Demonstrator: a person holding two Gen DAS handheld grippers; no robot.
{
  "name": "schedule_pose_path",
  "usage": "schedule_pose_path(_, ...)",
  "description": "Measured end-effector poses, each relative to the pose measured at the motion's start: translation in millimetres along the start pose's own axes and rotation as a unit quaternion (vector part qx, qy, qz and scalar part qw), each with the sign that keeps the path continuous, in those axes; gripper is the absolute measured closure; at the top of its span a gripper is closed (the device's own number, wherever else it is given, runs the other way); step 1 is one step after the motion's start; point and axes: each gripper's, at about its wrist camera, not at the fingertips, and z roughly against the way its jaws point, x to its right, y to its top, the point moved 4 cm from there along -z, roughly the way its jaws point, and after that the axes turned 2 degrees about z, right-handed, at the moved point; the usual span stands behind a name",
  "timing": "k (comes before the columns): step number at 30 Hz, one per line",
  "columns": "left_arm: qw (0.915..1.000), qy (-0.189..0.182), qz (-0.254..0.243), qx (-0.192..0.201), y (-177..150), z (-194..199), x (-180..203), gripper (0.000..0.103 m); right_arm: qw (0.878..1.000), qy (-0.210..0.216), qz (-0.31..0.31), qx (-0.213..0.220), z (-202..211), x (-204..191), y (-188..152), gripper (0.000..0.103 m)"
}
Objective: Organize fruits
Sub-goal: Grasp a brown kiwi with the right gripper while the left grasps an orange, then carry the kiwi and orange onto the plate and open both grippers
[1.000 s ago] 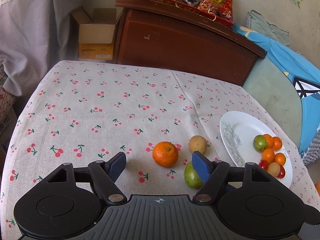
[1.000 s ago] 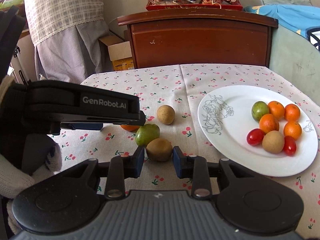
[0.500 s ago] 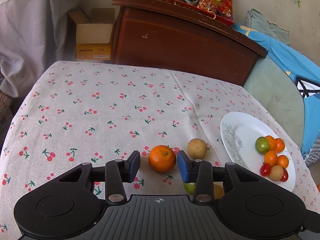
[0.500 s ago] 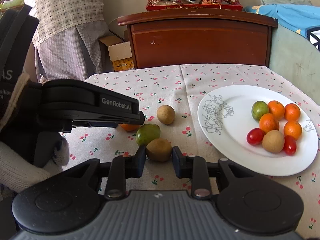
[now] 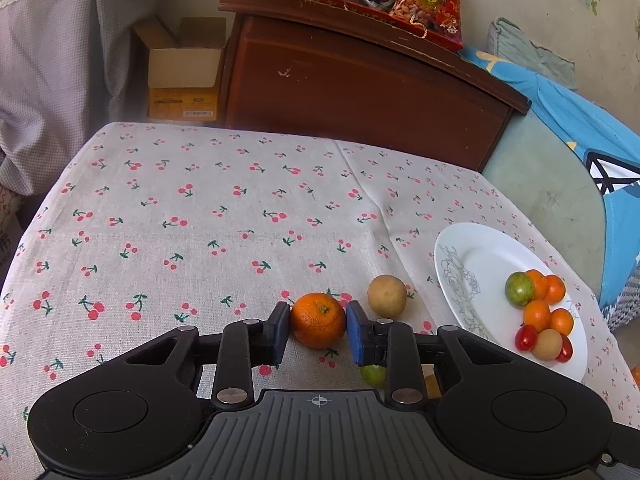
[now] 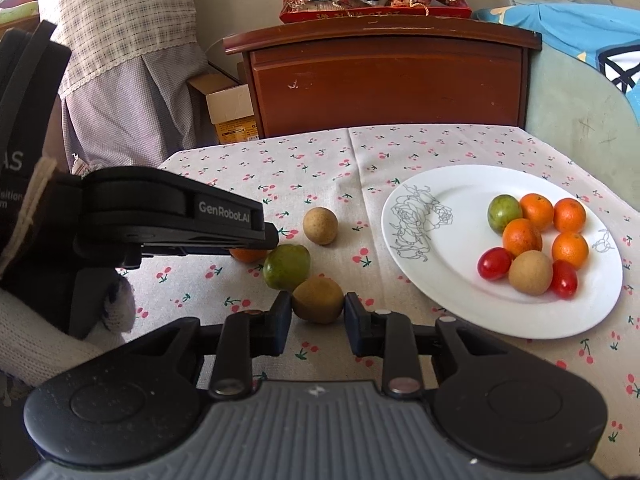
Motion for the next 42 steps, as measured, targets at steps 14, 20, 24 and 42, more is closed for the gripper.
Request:
schedule_pose_path(14,0.9997,-0.001,-0.014,0.021,2.6,38.6,3.0,0.075,1.000,-0.015,0.009,0.017,25.4,1.4,6.3,0.075)
schedule_pose_path(20,0.9994,-0.008,-0.023,0.024,0.9,46.0,11.4,0.075,0.999,-0.027,-0.005,0.035,37.0,13.9,12.2,0.075)
schedule_pose_path(24,0.9989,-0.022,-0.022,0.034,6.3,50.9,20.7,0.075,0.998,-0.043,-0.020,0.051,44.4,28.5,18.6,0.075)
schedule_pose_path(42,0.9966,-0.072,-0.034,0.018,23.8,11.8,63.4,0.075,0.994,-0.073,-0.055,0.055,26.5,62.4,20.6,0.075)
